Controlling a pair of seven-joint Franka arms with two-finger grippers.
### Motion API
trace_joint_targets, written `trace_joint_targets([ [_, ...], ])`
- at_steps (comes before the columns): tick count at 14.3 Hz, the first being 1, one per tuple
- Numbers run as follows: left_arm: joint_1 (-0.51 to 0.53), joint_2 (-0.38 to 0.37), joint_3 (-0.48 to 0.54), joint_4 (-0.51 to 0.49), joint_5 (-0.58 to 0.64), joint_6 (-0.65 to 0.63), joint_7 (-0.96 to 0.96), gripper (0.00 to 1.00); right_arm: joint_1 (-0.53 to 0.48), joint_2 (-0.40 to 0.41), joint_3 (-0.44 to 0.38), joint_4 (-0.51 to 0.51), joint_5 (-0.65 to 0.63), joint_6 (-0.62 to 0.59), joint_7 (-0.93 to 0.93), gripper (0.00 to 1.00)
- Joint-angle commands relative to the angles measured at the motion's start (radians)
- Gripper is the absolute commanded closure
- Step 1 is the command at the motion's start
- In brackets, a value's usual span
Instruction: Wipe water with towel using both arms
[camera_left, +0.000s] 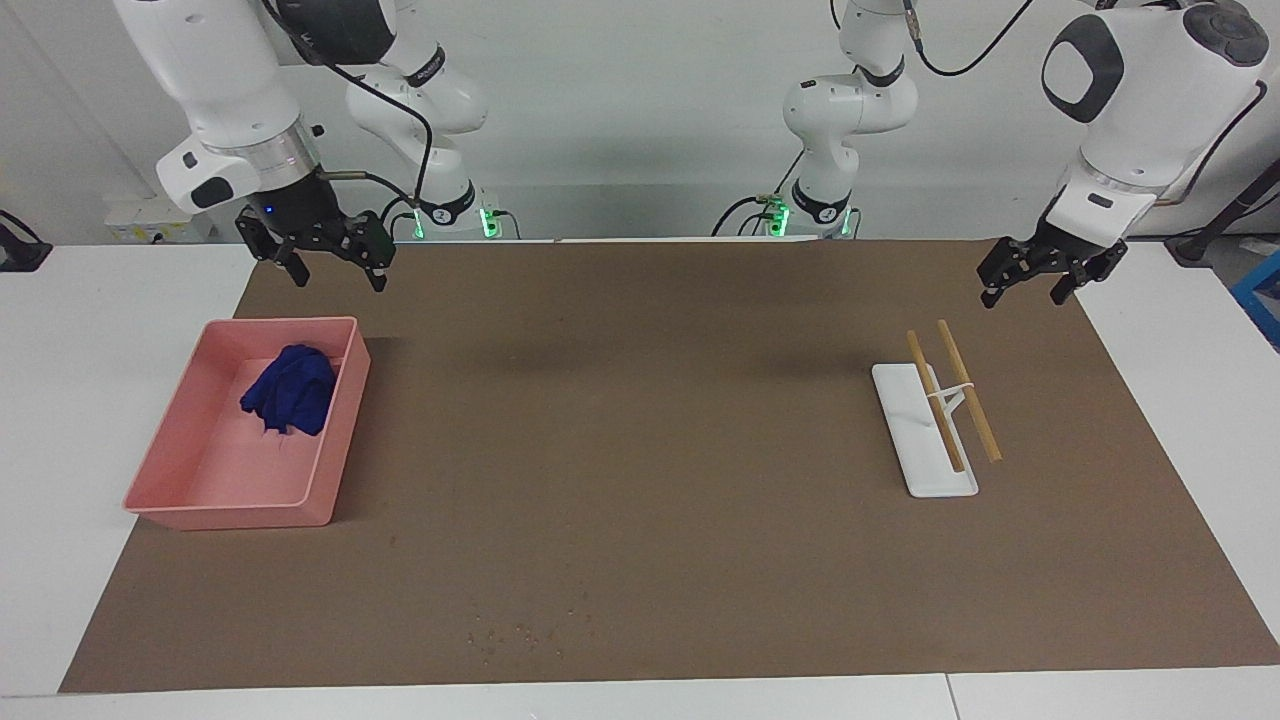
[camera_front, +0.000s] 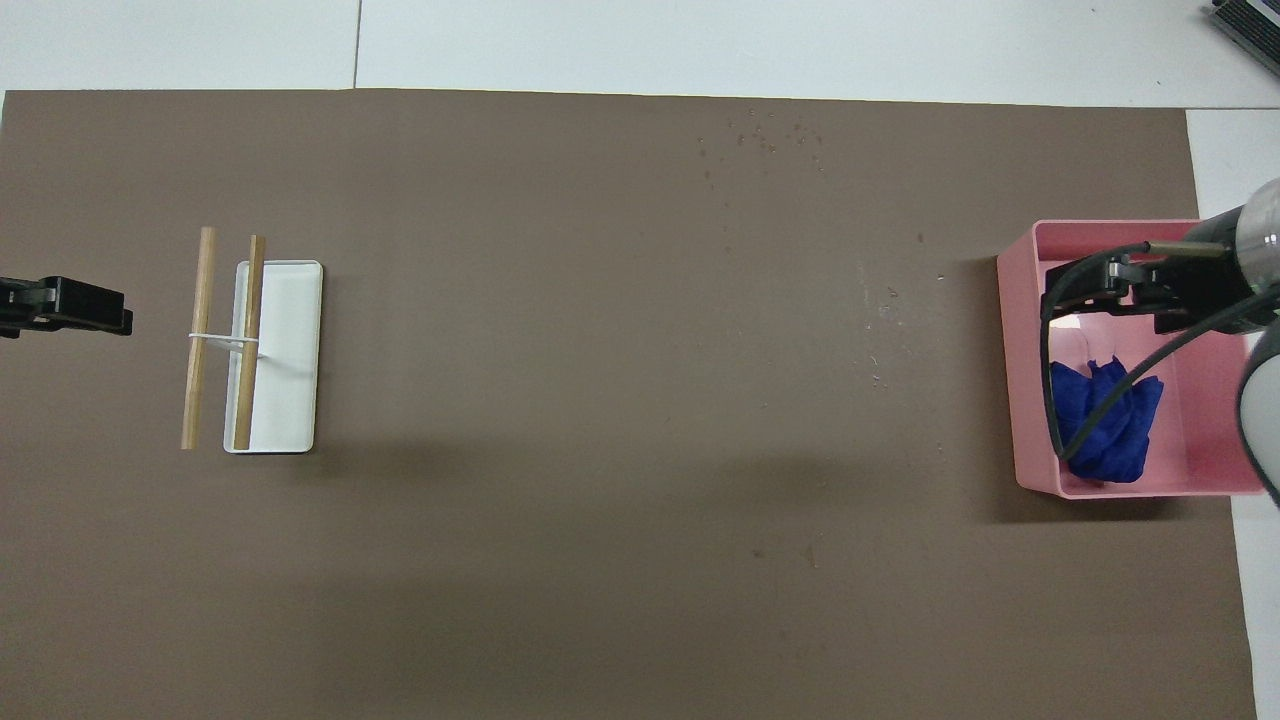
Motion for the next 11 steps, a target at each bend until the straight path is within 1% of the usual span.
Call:
trace_joint_targets([
  [1,-0.003,-0.024,0.006,-0.024,-0.009,0.016,-0.011,0.00,-0.002,0.010,0.003,0.008,-0.024,-0.040,0.007,0.00],
  [3,-0.003,-0.024,0.006,-0.024,-0.009,0.016,-0.011,0.00,-0.002,-0.012,0.003,-0.034,-0.024,-0.039,0.009,0.00],
  [5,-0.003,-0.026,0.006,-0.024,-0.009,0.014,-0.011,0.00,-0.002,-0.025,0.002,-0.041,-0.026,-0.040,0.007,0.00],
  [11,-0.005,-0.026,0.006,-0.021,-0.009,0.014,-0.011,0.00,-0.002,-0.030,0.003,-0.022,-0.040,-0.037,-0.003,0.00],
])
